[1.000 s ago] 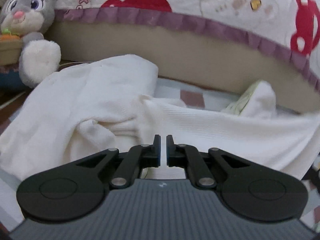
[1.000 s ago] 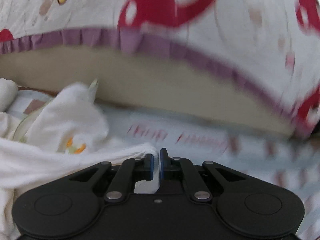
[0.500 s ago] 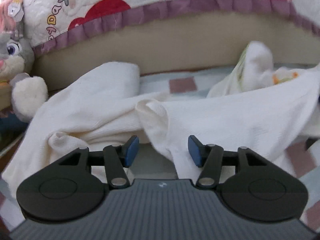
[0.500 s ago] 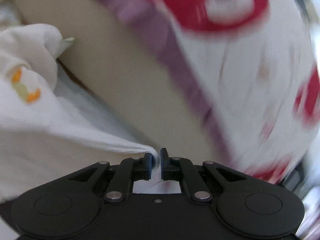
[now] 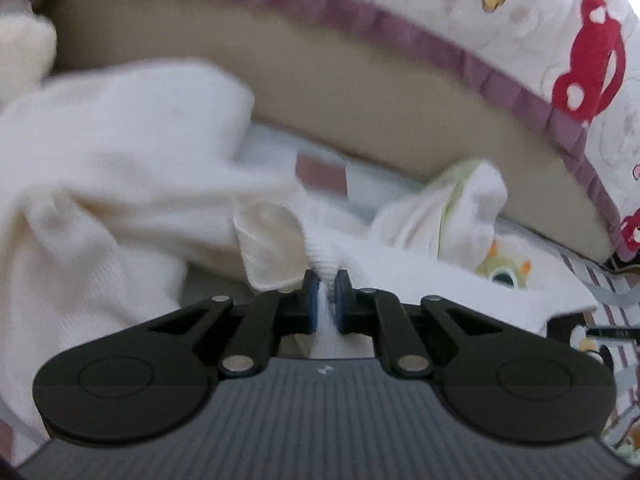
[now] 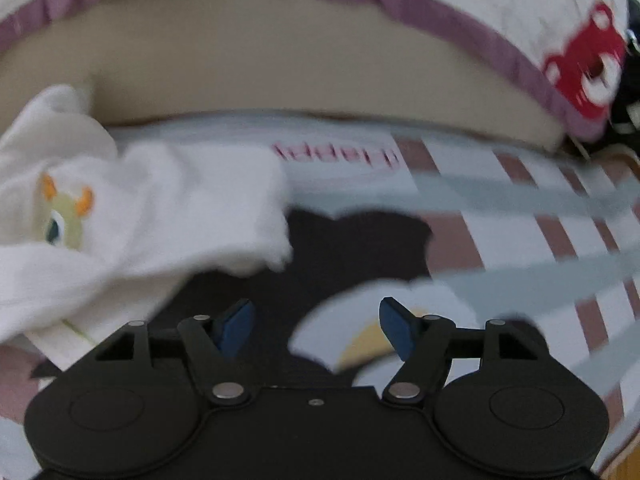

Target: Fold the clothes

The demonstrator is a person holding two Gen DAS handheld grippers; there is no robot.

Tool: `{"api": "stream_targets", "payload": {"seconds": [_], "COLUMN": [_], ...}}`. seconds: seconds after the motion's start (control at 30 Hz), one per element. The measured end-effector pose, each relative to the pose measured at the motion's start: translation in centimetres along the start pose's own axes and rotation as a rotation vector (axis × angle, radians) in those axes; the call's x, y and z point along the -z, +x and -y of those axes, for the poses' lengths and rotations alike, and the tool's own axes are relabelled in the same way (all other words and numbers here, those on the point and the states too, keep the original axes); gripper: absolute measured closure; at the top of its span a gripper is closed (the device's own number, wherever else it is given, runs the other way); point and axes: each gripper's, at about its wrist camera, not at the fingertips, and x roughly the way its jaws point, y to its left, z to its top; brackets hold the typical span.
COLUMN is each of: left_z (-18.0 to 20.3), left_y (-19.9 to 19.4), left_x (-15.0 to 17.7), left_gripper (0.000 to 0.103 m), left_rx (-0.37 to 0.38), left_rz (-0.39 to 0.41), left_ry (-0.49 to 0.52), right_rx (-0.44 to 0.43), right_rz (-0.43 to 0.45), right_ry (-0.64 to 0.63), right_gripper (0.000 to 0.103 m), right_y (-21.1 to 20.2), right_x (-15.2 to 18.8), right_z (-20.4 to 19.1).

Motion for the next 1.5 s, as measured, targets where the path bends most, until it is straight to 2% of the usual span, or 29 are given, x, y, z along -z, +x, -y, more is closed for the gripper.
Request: {"api": "stream_targets", "payload": {"seconds": [0.1, 0.2, 0.27, 0.4, 0.47, 0.53, 0.6, 0.67, 0.7, 0.73, 0.77, 0.87, 0.9, 0.97, 1.0, 1.07, 1.1, 1.17, 1.23, 1.37, 1.4, 1.47, 1.5], "left_z": [0.0, 0.1, -0.1, -2.3, -3.5, -3.8, -3.7, -2.9, -2.4, -1.8, -1.3, -0.2, -0.1, -0.6, -0.4, -0.1, 0.0, -0.3, -0.5, 0.3, 0.7, 1.3, 1.5], "left_y": [0.1, 0.5, 0.5, 1.9, 2.7, 3.3, 4.0, 4.6, 4.8, 4.6, 4.2, 2.2, 1.4, -0.3, -1.1, -2.5, -3.1, -4.3, -5.0, -6.3, -6.3, -6.4, -6.6], "left_x": [0.1, 0.1, -0.1, 0.2, 0.5, 0.7, 0.9, 1.4, 1.7, 1.9, 1.9, 1.4, 1.0, 0.2, -0.1, -0.6, -0.7, -0.6, -0.8, -1.2, -1.1, -1.1, -1.1], "left_gripper": [0.095, 0.096, 0.096, 0.092, 0.091, 0.082, 0.058, 0.056, 0.063, 0.076, 0.096, 0.096, 0.096, 0.096, 0.096, 0.096, 0.096, 0.096, 0.096, 0.096, 0.096, 0.096, 0.096], "left_rx": [-0.002, 0.008, 0.02, 0.066, 0.05, 0.039, 0.043, 0.049, 0.033, 0.017, 0.011, 0.025, 0.046, 0.114, 0.116, 0.111, 0.105, 0.135, 0.179, 0.216, 0.228, 0.234, 0.224], "left_rz": [-0.008, -0.011, -0.014, -0.106, -0.145, -0.169, -0.193, -0.221, -0.225, -0.221, -0.199, -0.092, -0.055, 0.021, 0.055, 0.117, 0.134, 0.156, 0.168, 0.207, 0.206, 0.204, 0.211], "left_ry": [-0.006, -0.011, -0.028, -0.167, -0.22, -0.214, -0.185, -0.13, -0.092, -0.042, -0.002, 0.053, 0.046, -0.017, -0.01, 0.014, 0.026, 0.005, -0.021, 0.024, 0.031, 0.039, 0.048], "right_rx": [-0.033, -0.139, -0.153, -0.141, -0.131, -0.121, -0.11, -0.098, -0.089, -0.08, -0.07, -0.053, -0.05, -0.043, -0.039, -0.014, 0.004, 0.04, 0.08, 0.168, 0.169, 0.105, 0.071], "right_rz": [-0.007, 0.01, 0.011, 0.029, 0.04, 0.051, 0.062, 0.073, 0.079, 0.085, 0.09, 0.12, 0.13, 0.157, 0.173, 0.203, 0.218, 0.248, 0.277, 0.313, 0.307, 0.254, 0.228], "right_ry": [0.057, 0.135, 0.162, 0.121, 0.09, 0.059, 0.028, 0.01, 0.043, 0.075, 0.108, 0.201, 0.209, 0.186, 0.163, 0.13, 0.118, 0.093, 0.071, 0.061, 0.058, 0.037, 0.027], "right_gripper": [0.028, 0.028, 0.028, 0.028, 0.028, 0.028, 0.028, 0.028, 0.027, 0.027, 0.027, 0.026, 0.031, 0.065, 0.085, 0.086, 0.095, 0.097, 0.103, 0.103, 0.102, 0.102, 0.098], "right_y": [-0.6, -0.1, 0.8, 2.1, 2.7, 3.3, 3.9, 4.6, 5.3, 5.9, 6.6, 7.7, 7.8, 7.2, 6.6, 5.4, 4.7, 3.4, 2.0, 0.0, -0.3, -0.5, -0.5], "right_x": [1.6, 1.8, 2.1, 1.7, 1.4, 1.1, 0.8, 0.4, 0.2, 0.0, -0.2, -0.7, -0.9, -1.5, -1.9, -2.8, -3.4, -4.5, -5.7, -8.5, -9.3, -11.0, -11.4], "right_z": [0.8, 1.6, 1.1, -0.2, -0.9, -1.6, -2.3, -2.9, -3.0, -3.0, -3.1, -3.2, -3.4, -3.9, -4.3, -4.3, -4.1, -3.7, -3.1, -0.4, 0.4, 2.1, 2.7]}}
